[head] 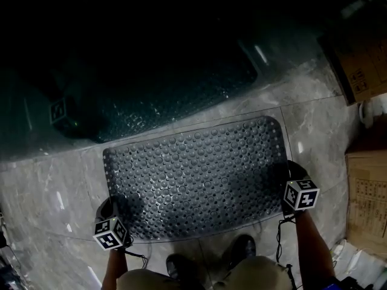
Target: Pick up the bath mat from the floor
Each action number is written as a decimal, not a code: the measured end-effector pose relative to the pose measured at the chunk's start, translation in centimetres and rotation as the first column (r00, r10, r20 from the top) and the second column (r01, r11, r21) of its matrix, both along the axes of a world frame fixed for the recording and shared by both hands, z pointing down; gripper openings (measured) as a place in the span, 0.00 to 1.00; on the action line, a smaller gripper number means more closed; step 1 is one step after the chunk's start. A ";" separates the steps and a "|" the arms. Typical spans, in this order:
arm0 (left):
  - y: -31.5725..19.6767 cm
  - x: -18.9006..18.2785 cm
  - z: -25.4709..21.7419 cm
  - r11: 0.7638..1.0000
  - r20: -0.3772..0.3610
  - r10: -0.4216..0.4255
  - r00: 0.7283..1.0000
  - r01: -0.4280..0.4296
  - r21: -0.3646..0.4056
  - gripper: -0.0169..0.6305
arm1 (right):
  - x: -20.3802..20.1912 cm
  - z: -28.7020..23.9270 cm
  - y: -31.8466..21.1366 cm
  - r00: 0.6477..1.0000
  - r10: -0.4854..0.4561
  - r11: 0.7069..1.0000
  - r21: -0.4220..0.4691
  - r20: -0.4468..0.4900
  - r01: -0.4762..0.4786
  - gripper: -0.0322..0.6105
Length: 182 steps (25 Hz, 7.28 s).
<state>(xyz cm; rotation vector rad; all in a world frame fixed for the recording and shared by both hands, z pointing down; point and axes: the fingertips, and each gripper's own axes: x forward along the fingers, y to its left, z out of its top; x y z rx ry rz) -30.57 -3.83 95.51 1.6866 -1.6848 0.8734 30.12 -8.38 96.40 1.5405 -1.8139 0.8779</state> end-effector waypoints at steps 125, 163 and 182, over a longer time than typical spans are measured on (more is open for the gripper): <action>1.8 14.1 -21.2 0.962 -0.306 0.274 0.912 -0.252 0.110 0.08 | -18.4 -25.6 4.0 0.948 -0.312 0.934 0.202 0.063 0.294 0.10; 5.5 15.8 -45.4 0.945 -0.317 0.326 0.891 -0.296 0.139 0.08 | -22.1 -49.6 7.5 0.920 -0.380 0.903 0.256 0.097 0.346 0.10; 8.1 15.6 -61.6 0.945 -0.317 0.317 0.894 -0.272 0.179 0.08 | -22.4 -64.9 9.5 0.922 -0.372 0.898 0.294 0.108 0.328 0.10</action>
